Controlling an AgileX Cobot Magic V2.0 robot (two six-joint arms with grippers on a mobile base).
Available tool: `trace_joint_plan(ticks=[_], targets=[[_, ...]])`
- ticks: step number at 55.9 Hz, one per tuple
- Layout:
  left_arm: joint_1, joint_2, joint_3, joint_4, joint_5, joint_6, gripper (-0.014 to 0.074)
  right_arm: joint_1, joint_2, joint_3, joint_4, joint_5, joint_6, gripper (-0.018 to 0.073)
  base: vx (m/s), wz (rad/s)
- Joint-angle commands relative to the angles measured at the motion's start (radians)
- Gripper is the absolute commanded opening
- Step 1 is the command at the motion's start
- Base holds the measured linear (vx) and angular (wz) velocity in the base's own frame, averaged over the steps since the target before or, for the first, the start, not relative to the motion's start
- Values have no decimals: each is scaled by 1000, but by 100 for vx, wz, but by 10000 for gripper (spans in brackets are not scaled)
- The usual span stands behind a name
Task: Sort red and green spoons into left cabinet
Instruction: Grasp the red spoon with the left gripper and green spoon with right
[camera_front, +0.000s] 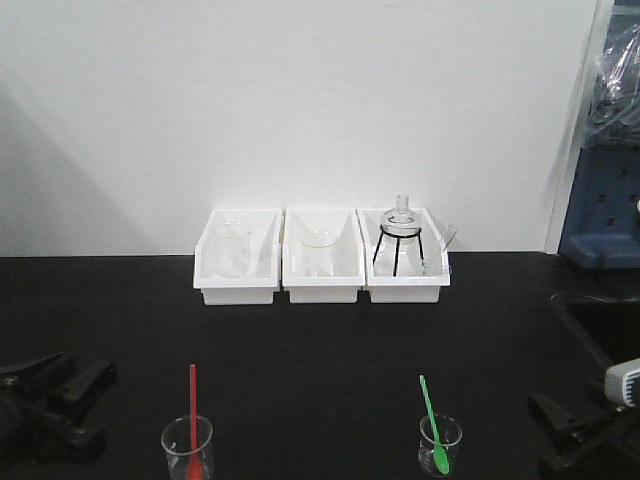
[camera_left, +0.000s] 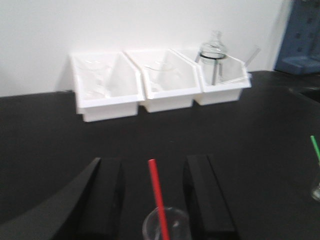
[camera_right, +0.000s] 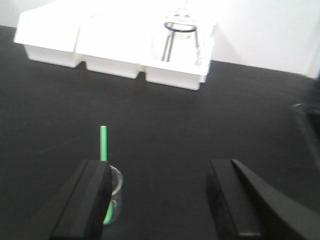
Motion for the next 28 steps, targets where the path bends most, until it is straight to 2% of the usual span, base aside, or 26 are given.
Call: trace_joint_plan(ticks=[1, 12, 28], targets=[[-18, 98, -90, 11, -128, -38, 426, -4, 40, -63, -72, -123, 66, 480, 0, 0], [-35, 311, -211, 11, -196, -38, 426, -4, 78, -84, -99, -134, 87, 480, 0, 0], [-81, 504, -345, 25, -199, -37, 426, -4, 78, -82, -102, -117, 86, 480, 0, 0]])
